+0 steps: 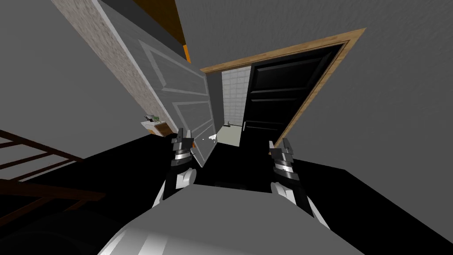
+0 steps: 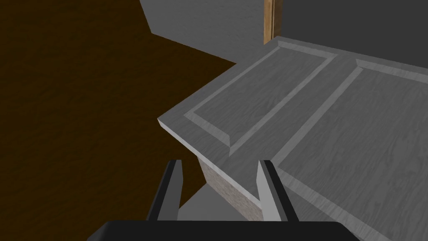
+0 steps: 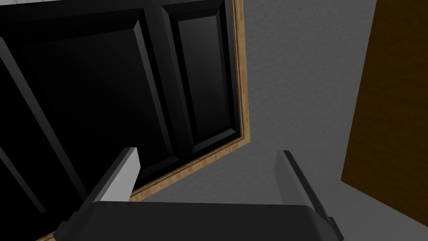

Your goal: Pull the door open

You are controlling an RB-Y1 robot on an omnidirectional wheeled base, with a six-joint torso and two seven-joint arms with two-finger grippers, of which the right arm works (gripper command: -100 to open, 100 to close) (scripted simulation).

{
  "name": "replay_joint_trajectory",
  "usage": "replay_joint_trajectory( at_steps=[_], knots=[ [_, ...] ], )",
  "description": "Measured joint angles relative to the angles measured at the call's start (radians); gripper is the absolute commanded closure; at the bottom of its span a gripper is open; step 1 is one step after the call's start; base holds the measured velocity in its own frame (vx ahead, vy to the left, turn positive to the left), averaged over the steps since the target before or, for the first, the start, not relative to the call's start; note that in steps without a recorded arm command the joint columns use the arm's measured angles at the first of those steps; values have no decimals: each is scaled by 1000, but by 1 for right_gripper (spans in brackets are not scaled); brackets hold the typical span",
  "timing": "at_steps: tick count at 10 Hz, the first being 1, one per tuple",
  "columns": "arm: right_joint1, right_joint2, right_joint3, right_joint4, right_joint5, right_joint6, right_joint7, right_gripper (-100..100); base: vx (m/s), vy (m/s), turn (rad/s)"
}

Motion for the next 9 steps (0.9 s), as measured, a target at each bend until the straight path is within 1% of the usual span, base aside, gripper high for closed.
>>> replay_joint_trajectory(
  at_steps=[2, 3, 4, 6, 7, 8, 9],
  knots=[
    [15, -7, -3, 28, -36, -22, -42, -100, 137, 16, 197],
    [14, -10, -5, 51, -52, -35, -62, -100, 157, 11, 231],
    [23, -11, -5, 68, -73, -48, -85, -100, 146, -1, 237],
    [21, -18, -11, 112, -107, -72, -124, -100, 127, 12, 171],
    [29, -20, -11, 135, -128, -88, -148, -100, 131, 17, 232],
    [29, -24, -17, 152, -149, -96, -172, -100, 109, 0, 173],
    [33, -20, -13, 169, -162, -107, -188, -100, 106, -10, 162]
  ],
)
